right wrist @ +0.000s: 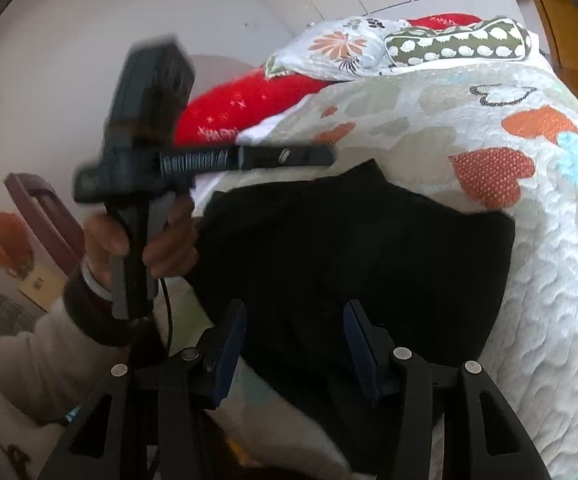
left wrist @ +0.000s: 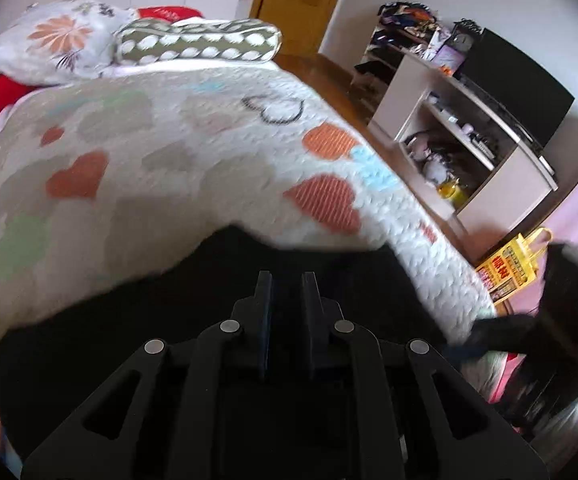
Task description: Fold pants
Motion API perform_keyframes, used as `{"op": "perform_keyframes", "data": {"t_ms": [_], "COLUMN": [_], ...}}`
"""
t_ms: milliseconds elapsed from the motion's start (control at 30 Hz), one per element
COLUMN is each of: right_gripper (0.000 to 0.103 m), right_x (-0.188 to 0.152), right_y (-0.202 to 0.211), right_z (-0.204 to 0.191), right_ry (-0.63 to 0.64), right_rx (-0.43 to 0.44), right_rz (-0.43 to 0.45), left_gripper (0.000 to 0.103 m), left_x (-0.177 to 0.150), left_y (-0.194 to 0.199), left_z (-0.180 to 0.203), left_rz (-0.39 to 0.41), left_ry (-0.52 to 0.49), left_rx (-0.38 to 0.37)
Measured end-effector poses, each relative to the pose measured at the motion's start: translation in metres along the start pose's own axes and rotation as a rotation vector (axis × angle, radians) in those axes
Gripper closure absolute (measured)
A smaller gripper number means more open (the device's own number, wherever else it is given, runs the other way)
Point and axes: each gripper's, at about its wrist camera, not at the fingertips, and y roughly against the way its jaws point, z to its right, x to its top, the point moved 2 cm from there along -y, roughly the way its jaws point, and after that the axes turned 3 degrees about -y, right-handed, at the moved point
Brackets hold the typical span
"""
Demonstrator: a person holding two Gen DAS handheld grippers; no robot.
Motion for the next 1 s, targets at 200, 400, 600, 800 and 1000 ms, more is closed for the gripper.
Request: {"op": "perform_keyframes", "data": {"t_ms": [200,400,600,800,1000], "right_gripper": [0.053,0.053,0.053,0.053,0.053], "right_x": [-0.024,-0.029,-0.029,-0.03,-0.029], "right_y": [0.048,0.047,0.035,0.041,0.047], "right_z": [0.035,0.047,0.046,0.046,0.041], "right_ry": [-0.136,-0.215,-0.194,-0.193,-0.161], "right_rx": [-0.118,-0.113,-0.102,-0.105,-0.106], "right_rz": [0.119,0.128,0.114,0.125,0.138], "left_gripper": [0.091,0.091,0.091,0.099,0.099], "left_x": [-0.03,-0.05,-0.064,-0.064,-0.08], "left_y": [-0.002,-0.02,-0.026,-0.005,0.01], "left_z": [0.011,0.041,0.059,0.07,0.061], "left_rz": [-0.027,-0.09,-0.098,-0.062,-0.066], "left_ry": [0.033,0.006,-0.006,-0.032,-0.051], "left_rx": [-0.045,-0.066,-0.06,-0.089,-0.029]}}
